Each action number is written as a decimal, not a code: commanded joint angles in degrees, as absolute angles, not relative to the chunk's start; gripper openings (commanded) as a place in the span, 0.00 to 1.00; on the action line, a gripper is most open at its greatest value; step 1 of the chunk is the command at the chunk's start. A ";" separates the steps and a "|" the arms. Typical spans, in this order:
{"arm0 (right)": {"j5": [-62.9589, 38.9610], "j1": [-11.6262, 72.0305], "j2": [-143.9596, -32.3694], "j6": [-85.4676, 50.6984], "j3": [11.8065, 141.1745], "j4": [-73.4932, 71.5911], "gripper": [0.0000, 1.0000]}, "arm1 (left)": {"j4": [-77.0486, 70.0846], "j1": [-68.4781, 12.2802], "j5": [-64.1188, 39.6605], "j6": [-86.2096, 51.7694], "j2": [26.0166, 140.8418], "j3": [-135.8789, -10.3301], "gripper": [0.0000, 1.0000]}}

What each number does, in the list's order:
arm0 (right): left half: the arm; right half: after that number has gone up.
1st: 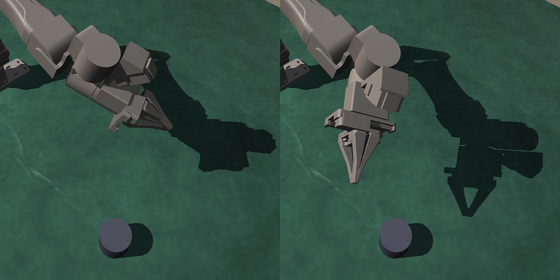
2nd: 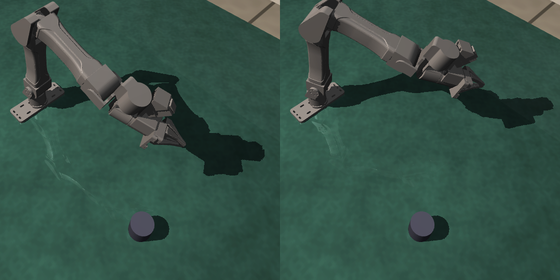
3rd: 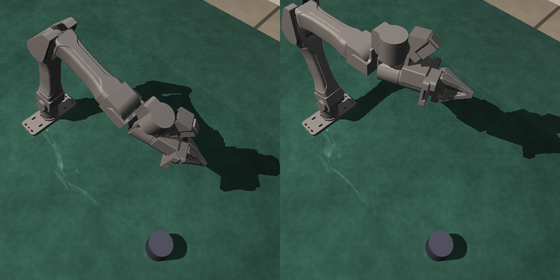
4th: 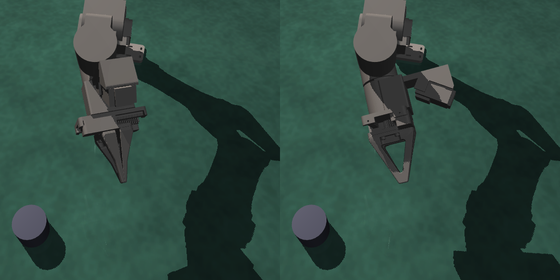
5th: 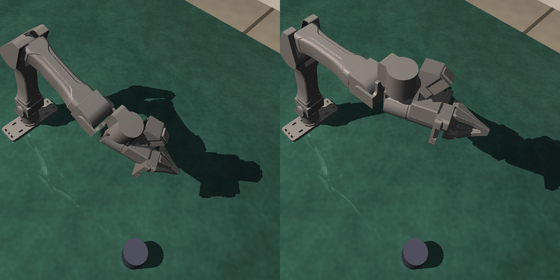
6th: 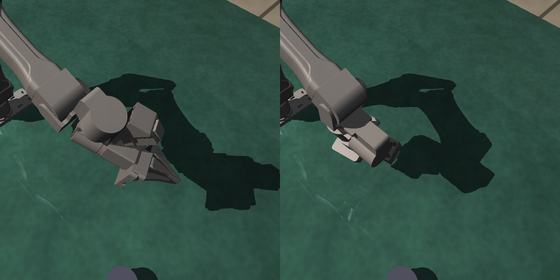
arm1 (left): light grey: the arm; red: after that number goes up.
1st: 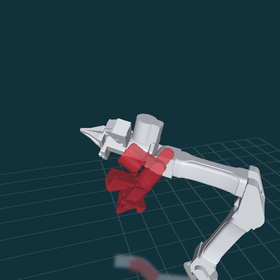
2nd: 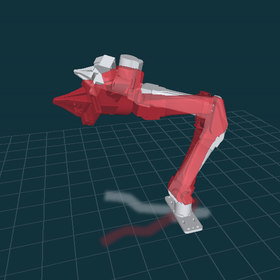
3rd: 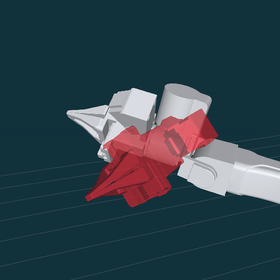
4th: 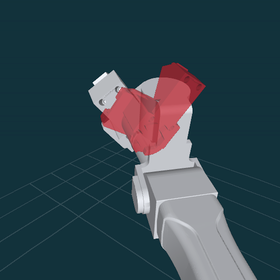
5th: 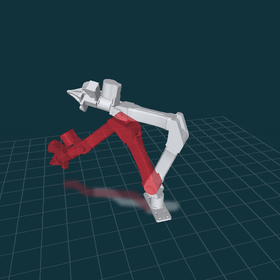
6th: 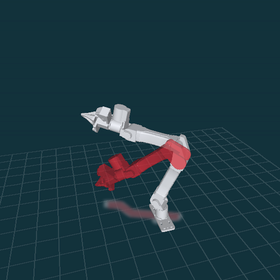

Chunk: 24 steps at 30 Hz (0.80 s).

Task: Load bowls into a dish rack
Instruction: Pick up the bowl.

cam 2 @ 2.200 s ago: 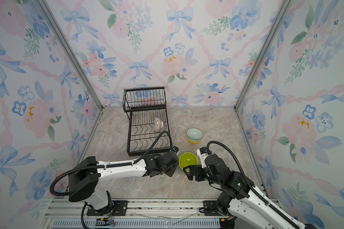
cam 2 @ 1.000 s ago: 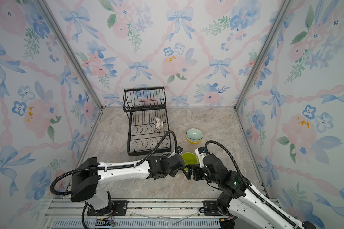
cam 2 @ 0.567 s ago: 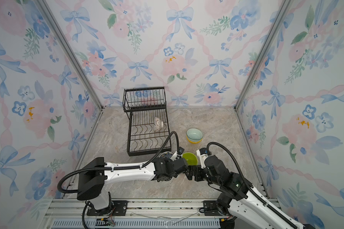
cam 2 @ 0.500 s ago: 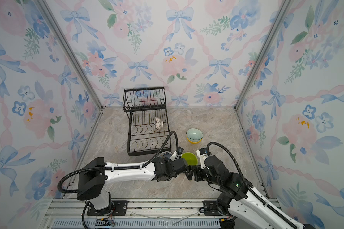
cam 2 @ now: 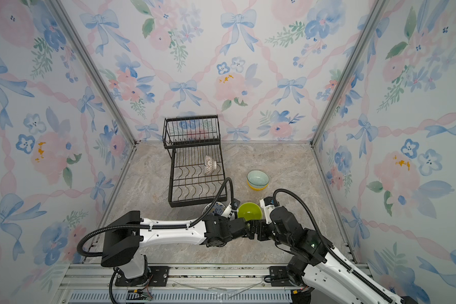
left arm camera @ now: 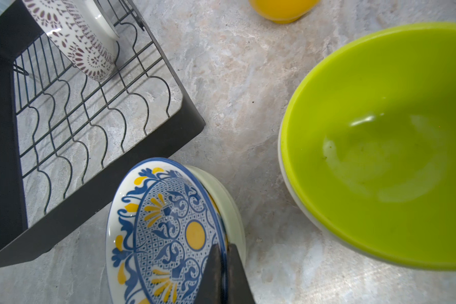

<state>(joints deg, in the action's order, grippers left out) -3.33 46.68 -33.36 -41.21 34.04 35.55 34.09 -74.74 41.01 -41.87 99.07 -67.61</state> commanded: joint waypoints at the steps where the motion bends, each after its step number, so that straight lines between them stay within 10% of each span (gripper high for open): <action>1: -1.77 47.53 -33.49 -41.90 33.12 34.03 0.96 | 37.40 -75.01 42.05 -43.31 97.61 -68.56 0.00; 24: 0.00 47.51 -35.76 -40.84 33.71 31.47 0.96 | 37.07 -74.59 41.16 -40.57 97.89 -73.89 0.00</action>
